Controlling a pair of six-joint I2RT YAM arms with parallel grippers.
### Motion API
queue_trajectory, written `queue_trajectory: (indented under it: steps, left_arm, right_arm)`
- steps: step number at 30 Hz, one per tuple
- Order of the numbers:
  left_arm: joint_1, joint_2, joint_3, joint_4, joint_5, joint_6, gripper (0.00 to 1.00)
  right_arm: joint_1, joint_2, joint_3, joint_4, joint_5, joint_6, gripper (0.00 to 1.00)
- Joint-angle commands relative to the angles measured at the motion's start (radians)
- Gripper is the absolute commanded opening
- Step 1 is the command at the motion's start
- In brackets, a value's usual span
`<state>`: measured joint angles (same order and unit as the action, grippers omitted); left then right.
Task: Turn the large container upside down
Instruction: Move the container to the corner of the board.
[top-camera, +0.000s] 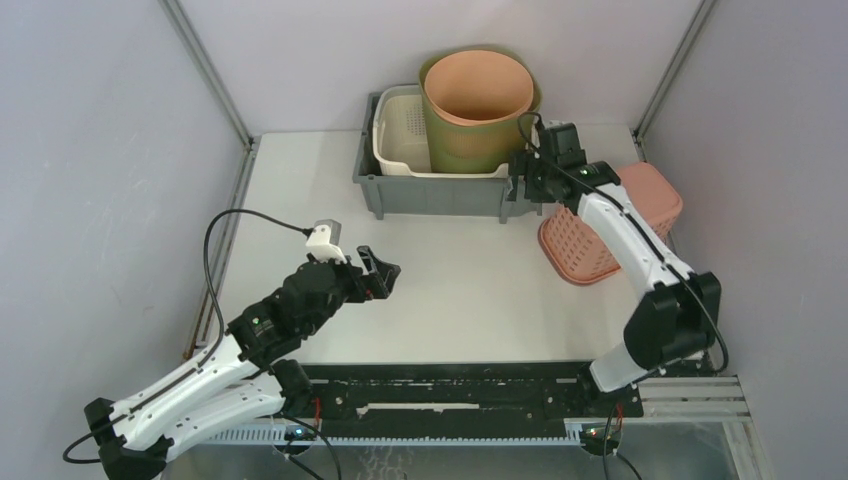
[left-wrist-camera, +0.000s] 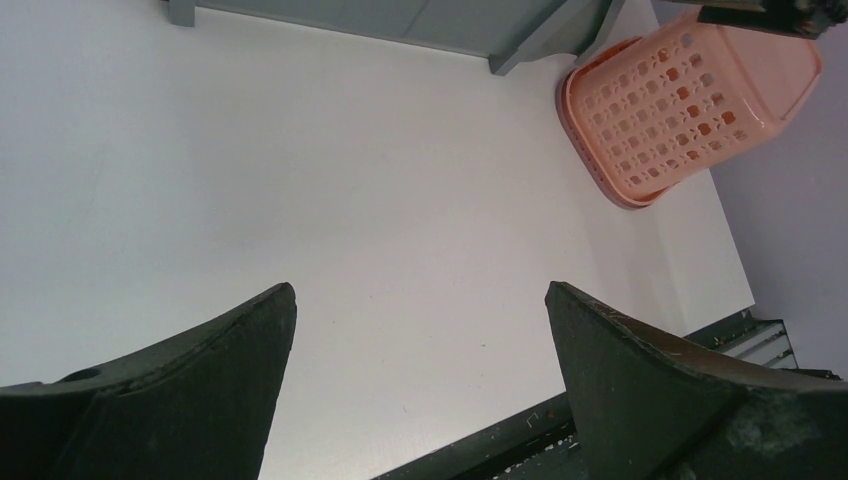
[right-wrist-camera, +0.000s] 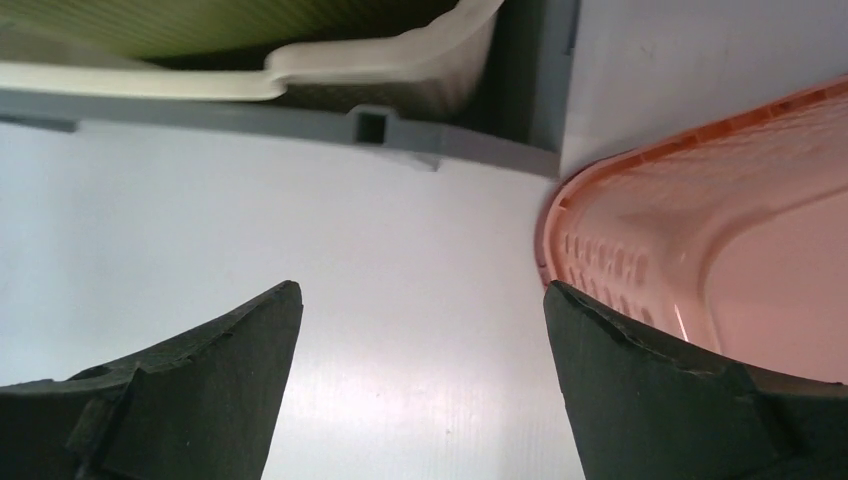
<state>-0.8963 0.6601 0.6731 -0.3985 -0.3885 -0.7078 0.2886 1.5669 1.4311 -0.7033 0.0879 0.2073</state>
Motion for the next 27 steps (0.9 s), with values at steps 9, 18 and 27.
queue_trajectory:
  steps: [9,18,27]
  left_arm:
    - [-0.004,0.000,0.003,0.049,0.009,0.020,1.00]
    - [-0.004,-0.024,-0.003,0.043,0.019,0.020,1.00]
    - [-0.004,-0.022,-0.009,0.055,0.045,0.018,1.00]
  right_arm:
    - [-0.045,-0.463,-0.229,-0.031,-0.009,0.153,1.00]
    - [-0.164,-0.732,-0.399,-0.042,0.021,0.249,1.00]
    - [-0.324,-0.855,-0.532,-0.030,0.065,0.335,1.00]
